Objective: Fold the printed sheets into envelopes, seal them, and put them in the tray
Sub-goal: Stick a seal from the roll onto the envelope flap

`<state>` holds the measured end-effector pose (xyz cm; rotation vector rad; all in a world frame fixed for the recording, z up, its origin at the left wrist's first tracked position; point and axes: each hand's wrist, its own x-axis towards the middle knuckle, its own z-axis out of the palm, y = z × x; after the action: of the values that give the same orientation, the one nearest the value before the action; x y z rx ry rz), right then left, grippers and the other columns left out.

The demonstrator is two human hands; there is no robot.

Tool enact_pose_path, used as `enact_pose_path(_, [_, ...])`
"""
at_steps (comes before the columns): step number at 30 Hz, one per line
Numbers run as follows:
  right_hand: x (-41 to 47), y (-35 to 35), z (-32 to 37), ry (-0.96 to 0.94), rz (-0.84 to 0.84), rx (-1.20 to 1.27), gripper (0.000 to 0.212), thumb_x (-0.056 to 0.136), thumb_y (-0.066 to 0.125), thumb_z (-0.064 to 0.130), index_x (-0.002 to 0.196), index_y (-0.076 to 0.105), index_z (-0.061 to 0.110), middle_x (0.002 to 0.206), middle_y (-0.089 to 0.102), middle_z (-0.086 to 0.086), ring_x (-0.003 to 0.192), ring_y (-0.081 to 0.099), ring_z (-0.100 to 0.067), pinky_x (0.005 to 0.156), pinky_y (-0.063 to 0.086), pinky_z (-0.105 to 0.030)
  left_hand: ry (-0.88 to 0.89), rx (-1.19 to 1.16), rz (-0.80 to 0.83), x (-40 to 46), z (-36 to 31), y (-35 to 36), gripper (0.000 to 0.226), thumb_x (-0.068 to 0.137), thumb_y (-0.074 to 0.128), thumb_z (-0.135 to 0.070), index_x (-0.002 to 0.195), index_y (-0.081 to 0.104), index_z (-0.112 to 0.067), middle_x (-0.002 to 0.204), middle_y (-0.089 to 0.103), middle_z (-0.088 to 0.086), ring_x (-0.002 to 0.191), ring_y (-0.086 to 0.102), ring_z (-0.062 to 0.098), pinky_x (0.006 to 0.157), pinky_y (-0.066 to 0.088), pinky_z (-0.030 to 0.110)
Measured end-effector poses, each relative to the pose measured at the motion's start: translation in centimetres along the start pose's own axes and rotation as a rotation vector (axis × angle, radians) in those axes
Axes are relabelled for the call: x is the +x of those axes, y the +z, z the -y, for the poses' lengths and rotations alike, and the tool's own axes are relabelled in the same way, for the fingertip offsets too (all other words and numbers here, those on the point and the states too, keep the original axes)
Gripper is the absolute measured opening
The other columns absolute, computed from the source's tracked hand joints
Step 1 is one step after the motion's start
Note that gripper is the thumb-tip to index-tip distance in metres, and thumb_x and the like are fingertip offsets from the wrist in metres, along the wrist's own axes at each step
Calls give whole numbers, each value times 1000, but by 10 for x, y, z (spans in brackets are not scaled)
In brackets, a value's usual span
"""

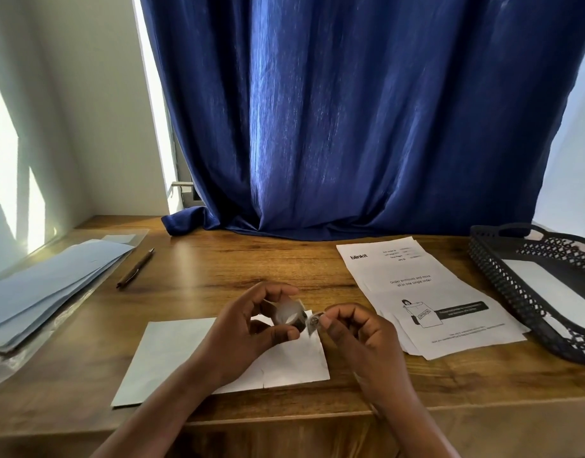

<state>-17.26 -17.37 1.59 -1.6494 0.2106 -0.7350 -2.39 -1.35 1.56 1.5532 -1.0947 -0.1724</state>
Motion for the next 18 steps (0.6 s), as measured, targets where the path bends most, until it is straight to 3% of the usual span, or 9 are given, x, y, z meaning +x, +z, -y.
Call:
enact_pose_path(4, [2,-3,-1,24,-65,94,9,87,72,17,90,77,11,86,78,-7,79,72,-12,72,56,-19,-10,14,-30,1,2,-3,48,79,85,-34,121,64,-44,116,70,-6,106,68,21,78,60,29])
enact_pose_path(10, [4,-4,-1,63,-77,116,4,88,74,9,91,76,8,86,78,-9,80,73,-17,72,57,-22,-128,70,-81,18,4,-28,57,73,83,-43,125,63,-32,107,72,-9,94,70,22,75,59,31])
enact_pose_path(14, [5,-2,0,117,-67,148,8,83,79,15,89,77,11,88,78,-9,81,73,-19,70,59,-24,-231,285,-117,39,11,-58,66,62,85,-47,122,62,-31,93,73,-5,83,69,24,78,59,40])
enact_pose_path(18, [6,-2,-1,130,-67,140,11,78,81,22,86,78,16,90,79,-9,87,73,-29,74,59,-29,-301,564,-140,54,28,-89,62,77,88,-38,130,59,-28,107,69,-5,82,66,14,78,58,38])
